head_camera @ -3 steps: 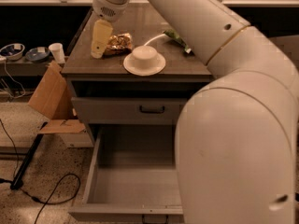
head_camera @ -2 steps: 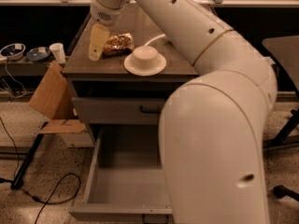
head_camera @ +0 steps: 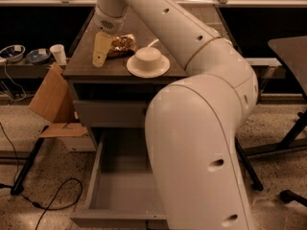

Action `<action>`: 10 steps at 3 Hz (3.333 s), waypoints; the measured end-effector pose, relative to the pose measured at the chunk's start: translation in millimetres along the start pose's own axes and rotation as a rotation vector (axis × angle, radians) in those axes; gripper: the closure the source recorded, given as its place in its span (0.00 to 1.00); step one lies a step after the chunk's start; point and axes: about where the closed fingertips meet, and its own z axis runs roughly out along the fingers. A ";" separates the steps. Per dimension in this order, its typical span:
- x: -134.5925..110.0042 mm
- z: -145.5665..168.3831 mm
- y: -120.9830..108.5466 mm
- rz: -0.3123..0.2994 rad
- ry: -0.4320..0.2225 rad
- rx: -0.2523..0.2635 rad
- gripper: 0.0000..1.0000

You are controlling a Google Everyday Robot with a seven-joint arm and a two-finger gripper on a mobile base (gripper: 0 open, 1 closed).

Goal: Place orange can into middle drawer

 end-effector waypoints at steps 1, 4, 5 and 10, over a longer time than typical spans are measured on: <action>4.4 6.5 -6.8 0.007 0.030 0.001 0.00; 18.4 25.1 -25.2 0.035 0.101 0.017 0.00; 21.3 29.7 -25.4 0.043 0.118 0.013 0.00; -17.6 3.4 -11.2 -0.061 0.024 -0.028 1.00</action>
Offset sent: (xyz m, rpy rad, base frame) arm 0.0356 -0.0114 0.0023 -0.0860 -0.0069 -0.0378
